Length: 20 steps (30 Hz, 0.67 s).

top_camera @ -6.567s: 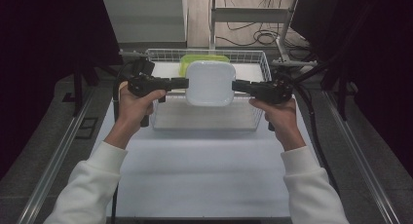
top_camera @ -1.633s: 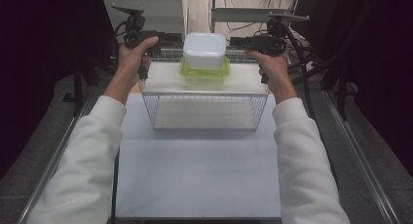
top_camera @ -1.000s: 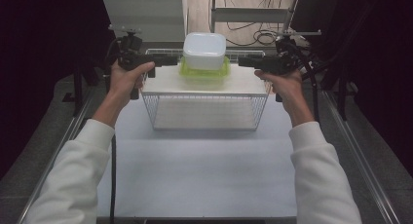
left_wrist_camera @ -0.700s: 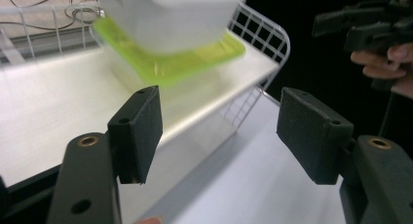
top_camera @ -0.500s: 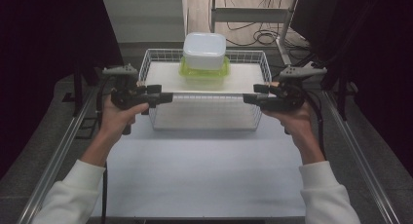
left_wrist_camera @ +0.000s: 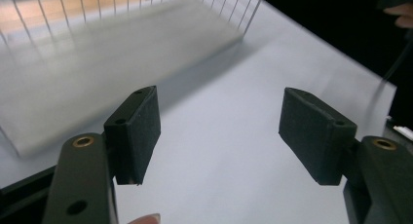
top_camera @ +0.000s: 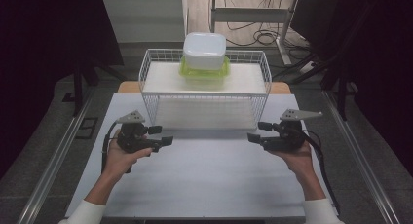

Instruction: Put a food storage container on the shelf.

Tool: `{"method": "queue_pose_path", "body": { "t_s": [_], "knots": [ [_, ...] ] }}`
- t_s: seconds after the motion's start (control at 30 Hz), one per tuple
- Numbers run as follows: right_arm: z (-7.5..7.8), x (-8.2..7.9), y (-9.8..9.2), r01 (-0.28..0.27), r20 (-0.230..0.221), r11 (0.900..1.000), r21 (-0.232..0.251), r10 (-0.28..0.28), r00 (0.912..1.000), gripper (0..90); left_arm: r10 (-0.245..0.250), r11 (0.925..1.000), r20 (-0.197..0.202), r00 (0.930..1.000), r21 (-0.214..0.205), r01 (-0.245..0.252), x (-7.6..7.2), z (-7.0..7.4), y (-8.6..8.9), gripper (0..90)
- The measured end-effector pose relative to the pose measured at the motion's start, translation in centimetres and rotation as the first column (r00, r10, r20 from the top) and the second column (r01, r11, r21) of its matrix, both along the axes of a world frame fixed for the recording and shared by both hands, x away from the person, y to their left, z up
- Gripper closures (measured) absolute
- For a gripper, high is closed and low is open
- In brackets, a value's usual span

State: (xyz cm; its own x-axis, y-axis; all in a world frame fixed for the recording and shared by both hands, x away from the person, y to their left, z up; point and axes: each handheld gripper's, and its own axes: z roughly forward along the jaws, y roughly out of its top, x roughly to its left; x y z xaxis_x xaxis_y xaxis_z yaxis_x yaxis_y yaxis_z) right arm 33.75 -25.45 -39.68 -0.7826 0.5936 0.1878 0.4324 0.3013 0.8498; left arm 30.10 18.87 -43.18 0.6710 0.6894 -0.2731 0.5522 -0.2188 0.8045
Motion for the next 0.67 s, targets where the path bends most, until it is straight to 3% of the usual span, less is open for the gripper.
{"method": "queue_pose_path", "body": {
  "t_s": [0.1,0.2,0.27,0.4,0.53,0.67],
  "knots": [
    [-1.8,-0.7,-0.5,0.009,-0.013,0.9995,-0.029,-0.009,0.9999,29.3,0.011,0.9999,-0.018,0.9998,-0.004,-0.011,-0.3,-1.3,0.3,31.0],
    [-3.3,-0.8,-0.8,0.017,-0.051,0.9983,-0.055,-0.02,0.9985,28.6,0.02,0.9995,-0.033,0.9993,0.023,-0.019,-0.4,-2.2,0.4,30.8],
    [-4.0,-1.0,-1.0,0.023,-0.062,0.9988,-0.044,-0.026,0.9978,28.6,0.023,0.9995,-0.042,0.9989,0.021,-0.022,-0.6,-2.6,0.5,30.8],
    [-4.3,-1.2,-1.0,0.028,-0.061,0.9984,-0.048,-0.031,0.9977,27.1,0.036,0.9991,-0.037,0.9987,0.025,-0.035,-0.9,-2.7,0.8,30.7],
    [-4.0,-1.4,-1.1,0.038,-0.033,0.9992,-0.011,-0.039,0.9987,23.4,0.044,0.9987,-0.025,0.9987,0.027,-0.043,-1.0,-2.7,1.0,29.9],
    [-4.3,-1.5,-1.2,0.056,-0.015,0.9977,-0.039,-0.057,0.9983,20.1,0.051,0.998,-0.027,0.9983,0.039,-0.05,-0.8,-2.9,1.2,29.0]
  ]
}}
